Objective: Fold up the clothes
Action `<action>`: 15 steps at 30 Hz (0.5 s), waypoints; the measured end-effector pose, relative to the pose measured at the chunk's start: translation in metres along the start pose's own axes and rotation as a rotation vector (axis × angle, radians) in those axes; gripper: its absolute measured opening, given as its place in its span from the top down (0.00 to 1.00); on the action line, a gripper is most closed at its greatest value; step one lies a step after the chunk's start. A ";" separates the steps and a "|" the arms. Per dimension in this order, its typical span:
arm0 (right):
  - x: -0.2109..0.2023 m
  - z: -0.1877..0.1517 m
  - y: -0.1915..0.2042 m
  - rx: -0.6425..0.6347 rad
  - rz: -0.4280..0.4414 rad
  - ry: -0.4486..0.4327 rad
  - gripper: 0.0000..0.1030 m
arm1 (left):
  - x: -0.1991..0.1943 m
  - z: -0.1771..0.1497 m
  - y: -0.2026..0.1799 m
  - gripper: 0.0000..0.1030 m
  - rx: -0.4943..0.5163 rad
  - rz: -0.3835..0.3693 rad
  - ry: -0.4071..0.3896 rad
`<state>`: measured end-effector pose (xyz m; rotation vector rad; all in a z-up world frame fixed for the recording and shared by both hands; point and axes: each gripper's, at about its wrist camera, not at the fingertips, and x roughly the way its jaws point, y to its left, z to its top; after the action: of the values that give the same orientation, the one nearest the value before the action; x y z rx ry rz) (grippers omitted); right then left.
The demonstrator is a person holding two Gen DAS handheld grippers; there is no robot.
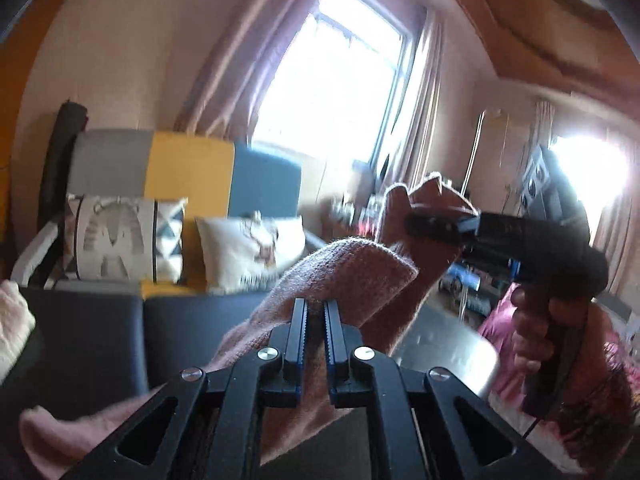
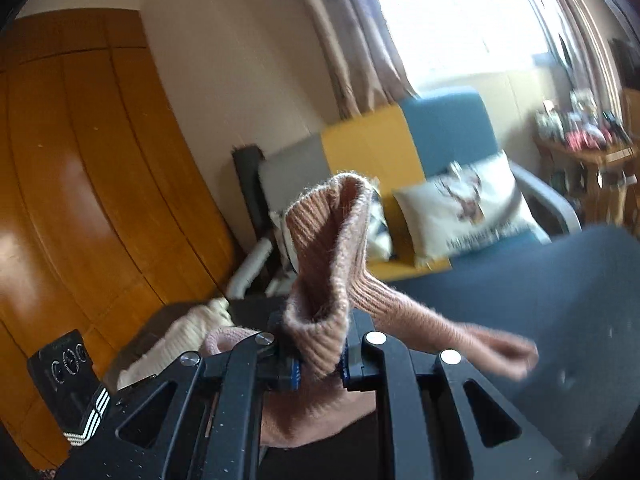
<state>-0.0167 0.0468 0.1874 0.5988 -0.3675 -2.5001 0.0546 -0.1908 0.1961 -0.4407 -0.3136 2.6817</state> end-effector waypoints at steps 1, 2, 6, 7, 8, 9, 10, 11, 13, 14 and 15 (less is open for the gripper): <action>-0.002 0.011 0.008 -0.010 0.015 -0.015 0.86 | -0.005 0.010 0.001 0.94 0.001 -0.004 -0.020; -0.004 0.021 0.015 -0.019 0.029 -0.030 0.87 | -0.010 0.020 0.000 0.94 0.007 -0.009 -0.038; -0.020 0.063 0.049 -0.077 0.079 -0.119 0.89 | -0.031 0.059 -0.009 0.94 0.048 -0.038 -0.114; -0.025 0.073 0.058 -0.097 0.089 -0.144 0.89 | -0.037 0.068 -0.012 0.94 0.062 -0.045 -0.134; -0.030 0.081 0.067 -0.114 0.098 -0.164 0.89 | -0.044 0.077 -0.015 0.94 0.073 -0.051 -0.157; -0.035 0.087 0.074 -0.126 0.105 -0.180 0.89 | -0.051 0.085 -0.017 0.94 0.081 -0.057 -0.181; -0.040 0.093 0.081 -0.139 0.112 -0.197 0.89 | -0.058 0.093 -0.020 0.94 0.084 -0.064 -0.207; -0.044 0.100 0.088 -0.151 0.119 -0.213 0.89 | -0.065 0.101 -0.021 0.94 0.079 -0.076 -0.233; -0.054 0.113 0.102 -0.176 0.133 -0.245 0.89 | -0.080 0.115 -0.023 0.94 0.062 -0.101 -0.285; -0.059 0.119 0.110 -0.189 0.140 -0.261 0.89 | -0.088 0.122 -0.026 1.00 0.061 -0.113 -0.314; -0.064 0.125 0.116 -0.198 0.150 -0.274 0.89 | -0.097 0.130 -0.030 1.00 0.069 -0.124 -0.344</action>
<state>0.0224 0.0043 0.3603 0.1443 -0.2506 -2.4373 0.1047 -0.2244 0.3495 0.0626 -0.3327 2.6282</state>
